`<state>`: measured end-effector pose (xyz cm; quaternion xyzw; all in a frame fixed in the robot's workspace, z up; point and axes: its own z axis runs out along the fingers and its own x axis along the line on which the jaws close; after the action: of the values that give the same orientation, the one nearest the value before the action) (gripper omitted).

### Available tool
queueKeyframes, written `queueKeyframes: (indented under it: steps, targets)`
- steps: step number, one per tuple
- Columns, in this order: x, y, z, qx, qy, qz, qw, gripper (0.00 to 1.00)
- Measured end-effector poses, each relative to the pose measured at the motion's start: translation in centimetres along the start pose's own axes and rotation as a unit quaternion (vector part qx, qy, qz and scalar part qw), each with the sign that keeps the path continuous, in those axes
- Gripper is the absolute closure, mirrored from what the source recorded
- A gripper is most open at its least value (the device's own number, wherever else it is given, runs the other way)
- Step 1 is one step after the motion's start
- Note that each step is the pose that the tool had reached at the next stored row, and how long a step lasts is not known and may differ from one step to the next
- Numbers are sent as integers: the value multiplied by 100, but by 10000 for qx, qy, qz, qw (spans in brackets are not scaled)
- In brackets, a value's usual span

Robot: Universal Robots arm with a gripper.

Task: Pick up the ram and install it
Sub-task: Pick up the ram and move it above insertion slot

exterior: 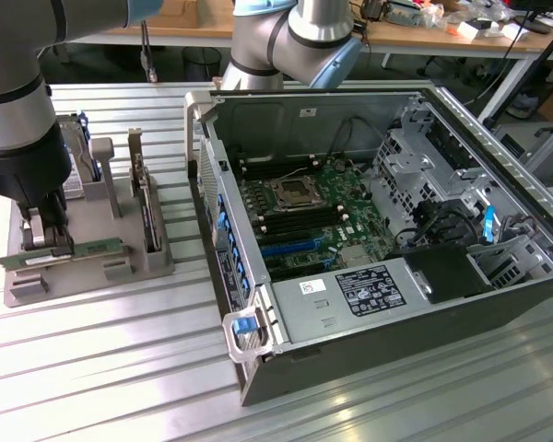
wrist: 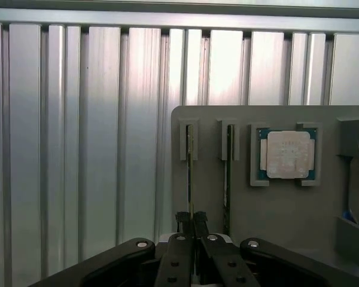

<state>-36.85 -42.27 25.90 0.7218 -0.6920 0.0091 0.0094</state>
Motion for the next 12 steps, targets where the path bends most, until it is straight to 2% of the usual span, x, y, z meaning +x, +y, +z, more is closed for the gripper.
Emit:
queueKeyframes:
  steps: [12]
  targets:
    - [2,0,-78,0,0,0,10000,88]
